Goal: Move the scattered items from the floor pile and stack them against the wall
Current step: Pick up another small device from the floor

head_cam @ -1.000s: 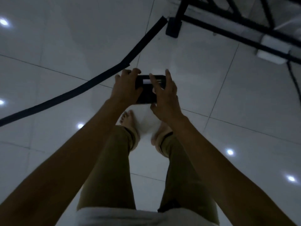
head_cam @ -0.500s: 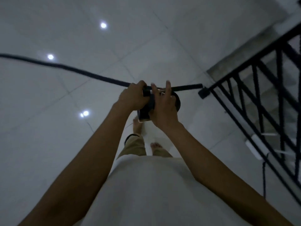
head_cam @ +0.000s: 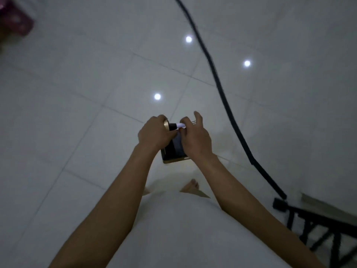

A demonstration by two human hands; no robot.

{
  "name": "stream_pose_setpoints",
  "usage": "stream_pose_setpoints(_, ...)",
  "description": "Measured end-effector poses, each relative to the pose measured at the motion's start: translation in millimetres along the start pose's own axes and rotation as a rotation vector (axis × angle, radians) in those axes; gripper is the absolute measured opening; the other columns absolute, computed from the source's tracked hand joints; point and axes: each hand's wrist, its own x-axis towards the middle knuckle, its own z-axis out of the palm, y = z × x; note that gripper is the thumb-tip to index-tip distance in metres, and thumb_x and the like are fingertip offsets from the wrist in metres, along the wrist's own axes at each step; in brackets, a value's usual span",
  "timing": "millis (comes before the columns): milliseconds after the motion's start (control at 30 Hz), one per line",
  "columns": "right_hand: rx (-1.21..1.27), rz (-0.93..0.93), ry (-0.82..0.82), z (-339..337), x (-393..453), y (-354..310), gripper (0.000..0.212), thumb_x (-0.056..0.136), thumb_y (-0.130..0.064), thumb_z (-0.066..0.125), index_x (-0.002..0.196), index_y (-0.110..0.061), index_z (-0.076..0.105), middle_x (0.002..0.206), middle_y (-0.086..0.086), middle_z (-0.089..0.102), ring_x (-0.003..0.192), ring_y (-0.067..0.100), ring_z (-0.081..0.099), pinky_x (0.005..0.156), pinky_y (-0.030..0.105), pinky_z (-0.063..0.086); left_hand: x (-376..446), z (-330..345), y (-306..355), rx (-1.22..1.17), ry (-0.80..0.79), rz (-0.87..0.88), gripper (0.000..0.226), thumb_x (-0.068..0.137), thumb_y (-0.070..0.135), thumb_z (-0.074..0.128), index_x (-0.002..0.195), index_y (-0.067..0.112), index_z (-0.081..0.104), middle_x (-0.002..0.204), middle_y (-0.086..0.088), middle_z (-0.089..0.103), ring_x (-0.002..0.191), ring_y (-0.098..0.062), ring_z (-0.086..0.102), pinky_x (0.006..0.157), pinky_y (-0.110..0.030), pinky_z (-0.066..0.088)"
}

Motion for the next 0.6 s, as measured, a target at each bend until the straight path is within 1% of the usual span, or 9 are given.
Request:
stream_pose_setpoints(67, 0.013, -0.112, -0.05, 18, 10, -45, 0.023, 0.103, -0.032, 0.039, 0.114, -0.02, 0.056, 0.161, 0.009, 0.015, 0.091, 0.024, 0.061, 0.062, 0.026, 0.035, -9, -29, -40, -0.046, 0.12, -0.071, 0.05, 0.078, 0.063, 0.061, 0.105, 0.021, 0.06, 0.099, 0.001, 0.059, 0.084, -0.019, 0.059, 0.062, -0.029, 0.04)
stream_pose_setpoints(133, 0.032, -0.249, -0.075, 41, 18, -96, 0.024, 0.103, -0.034, 0.041, 0.111, -0.018, 0.057, 0.16, 0.011, 0.017, 0.095, 0.027, 0.061, 0.064, 0.027, 0.038, -18, -57, -86, -0.09, 0.237, -0.134, 0.051, 0.08, 0.05, 0.063, 0.125, 0.027, 0.055, 0.114, -0.002, 0.056, 0.101, -0.022, 0.056, 0.071, -0.031, 0.042)
stream_pose_setpoints(167, 0.041, -0.306, -0.082, 54, 22, -123, 0.021, 0.102, -0.032, 0.043, 0.109, -0.019, 0.058, 0.159, 0.011, 0.018, 0.096, 0.027, 0.061, 0.065, 0.028, 0.038, -21, -72, -108, -0.111, 0.299, -0.163, 0.053, 0.081, 0.046, 0.063, 0.129, 0.027, 0.053, 0.119, -0.003, 0.055, 0.106, -0.024, 0.055, 0.075, -0.033, 0.044)
stream_pose_setpoints(233, 0.064, -0.395, -0.107, 82, 23, -180, 0.015, 0.1, -0.028, 0.047, 0.108, -0.02, 0.058, 0.159, 0.009, 0.019, 0.1, 0.026, 0.06, 0.066, 0.027, 0.037, -30, -102, -158, -0.149, 0.399, -0.237, 0.055, 0.082, 0.043, 0.062, 0.133, 0.028, 0.05, 0.126, -0.005, 0.053, 0.112, -0.027, 0.051, 0.085, -0.041, 0.047)
stream_pose_setpoints(300, 0.085, -0.471, -0.134, 112, 24, -236, 0.015, 0.099, -0.026, 0.048, 0.11, -0.022, 0.058, 0.16, 0.006, 0.018, 0.109, 0.025, 0.057, 0.07, 0.027, 0.037, -37, -134, -204, -0.189, 0.482, -0.313, 0.054, 0.083, 0.039, 0.062, 0.135, 0.029, 0.049, 0.134, -0.005, 0.047, 0.12, -0.028, 0.044, 0.092, -0.045, 0.044)
stream_pose_setpoints(400, 0.114, -0.548, -0.178, 155, 15, -319, 0.016, 0.1, -0.026, 0.047, 0.112, -0.026, 0.058, 0.16, 0.005, 0.016, 0.12, 0.025, 0.052, 0.076, 0.031, 0.047, -51, -181, -273, -0.265, 0.59, -0.41, 0.056, 0.083, 0.032, 0.064, 0.137, 0.031, 0.047, 0.146, -0.007, 0.029, 0.131, -0.031, 0.027, 0.097, -0.048, 0.04)
stream_pose_setpoints(467, 0.132, -0.592, -0.219, 178, 9, -367, 0.015, 0.1, -0.027, 0.046, 0.11, -0.028, 0.057, 0.16, 0.004, 0.015, 0.115, 0.026, 0.055, 0.077, 0.036, 0.052, -59, -209, -313, -0.332, 0.634, -0.443, 0.056, 0.084, 0.03, 0.064, 0.137, 0.032, 0.046, 0.149, -0.009, 0.022, 0.133, -0.032, 0.019, 0.098, -0.048, 0.039)
stream_pose_setpoints(533, 0.112, -0.65, -0.255, 196, 8, -410, 0.015, 0.1, -0.029, 0.044, 0.11, -0.029, 0.055, 0.16, 0.003, 0.014, 0.105, 0.025, 0.06, 0.074, 0.035, 0.052, -64, -236, -349, -0.402, 0.682, -0.457, 0.055, 0.085, 0.028, 0.064, 0.138, 0.031, 0.046, 0.149, -0.008, 0.023, 0.134, -0.032, 0.021, 0.095, -0.043, 0.041)
stream_pose_setpoints(600, 0.078, -0.686, -0.29, 214, 8, -449, 0.015, 0.1, -0.031, 0.044, 0.111, -0.029, 0.055, 0.16, 0.004, 0.013, 0.099, 0.026, 0.062, 0.072, 0.032, 0.049, -65, -258, -383, -0.441, 0.731, -0.477, 0.053, 0.085, 0.027, 0.064, 0.136, 0.03, 0.049, 0.147, -0.007, 0.029, 0.131, -0.03, 0.027, 0.092, -0.036, 0.04)
